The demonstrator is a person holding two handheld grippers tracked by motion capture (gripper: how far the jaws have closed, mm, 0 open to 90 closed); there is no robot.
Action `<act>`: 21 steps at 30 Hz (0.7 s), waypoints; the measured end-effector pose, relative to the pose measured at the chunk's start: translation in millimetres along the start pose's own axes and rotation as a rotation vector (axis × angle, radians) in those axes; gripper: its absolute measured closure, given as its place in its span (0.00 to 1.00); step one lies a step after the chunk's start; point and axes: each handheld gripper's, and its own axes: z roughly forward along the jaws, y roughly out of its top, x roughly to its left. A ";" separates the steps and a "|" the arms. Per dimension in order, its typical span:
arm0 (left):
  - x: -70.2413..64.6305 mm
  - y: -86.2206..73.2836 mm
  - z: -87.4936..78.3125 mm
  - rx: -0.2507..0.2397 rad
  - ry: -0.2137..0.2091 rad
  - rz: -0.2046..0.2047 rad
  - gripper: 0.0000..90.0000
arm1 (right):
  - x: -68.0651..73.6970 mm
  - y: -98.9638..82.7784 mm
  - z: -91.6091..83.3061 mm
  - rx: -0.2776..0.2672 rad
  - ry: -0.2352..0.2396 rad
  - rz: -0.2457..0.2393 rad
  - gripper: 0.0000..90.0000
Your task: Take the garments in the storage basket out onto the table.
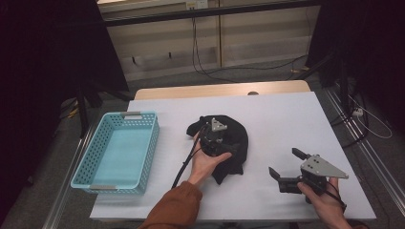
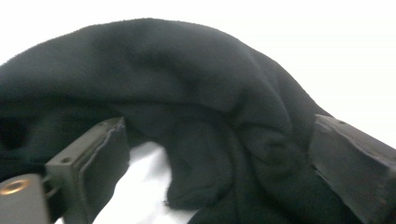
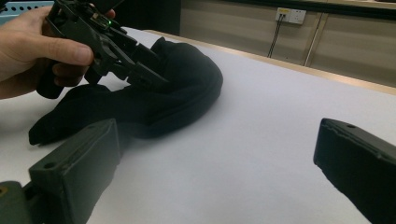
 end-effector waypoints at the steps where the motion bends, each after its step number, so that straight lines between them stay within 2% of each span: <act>1: -0.1 -0.8 -1.9 -0.005 -0.002 -0.017 0.06 | 0.2 0.1 0.2 -0.001 0.000 0.001 0.00; 3: 0.5 -1.7 -7.4 -0.012 -0.013 -0.023 0.06 | 0.5 0.2 0.6 -0.001 0.003 0.002 0.00; 7: 0.8 1.1 -20.5 -0.059 -0.059 0.003 0.07 | 0.9 0.6 1.7 -0.001 0.005 0.003 0.00; 8: 0.1 2.0 -23.5 -0.063 -0.057 0.013 0.07 | 1.0 0.6 2.1 -0.003 0.007 0.003 0.00; 10: -1.8 3.7 -30.0 -0.075 -0.053 0.061 0.07 | 1.5 0.8 3.4 0.000 0.010 0.002 0.00; 11: -2.1 4.4 -33.3 -0.075 -0.054 0.068 0.07 | 2.2 0.9 4.2 0.002 0.016 0.003 0.00; 16: -0.5 0.9 -49.9 -0.089 -0.029 0.072 0.07 | 4.8 1.4 7.2 0.003 0.028 -0.010 0.00; 21: 6.6 -12.0 -64.7 -0.098 -0.012 0.074 0.06 | 5.6 2.2 10.8 0.003 0.036 -0.008 0.00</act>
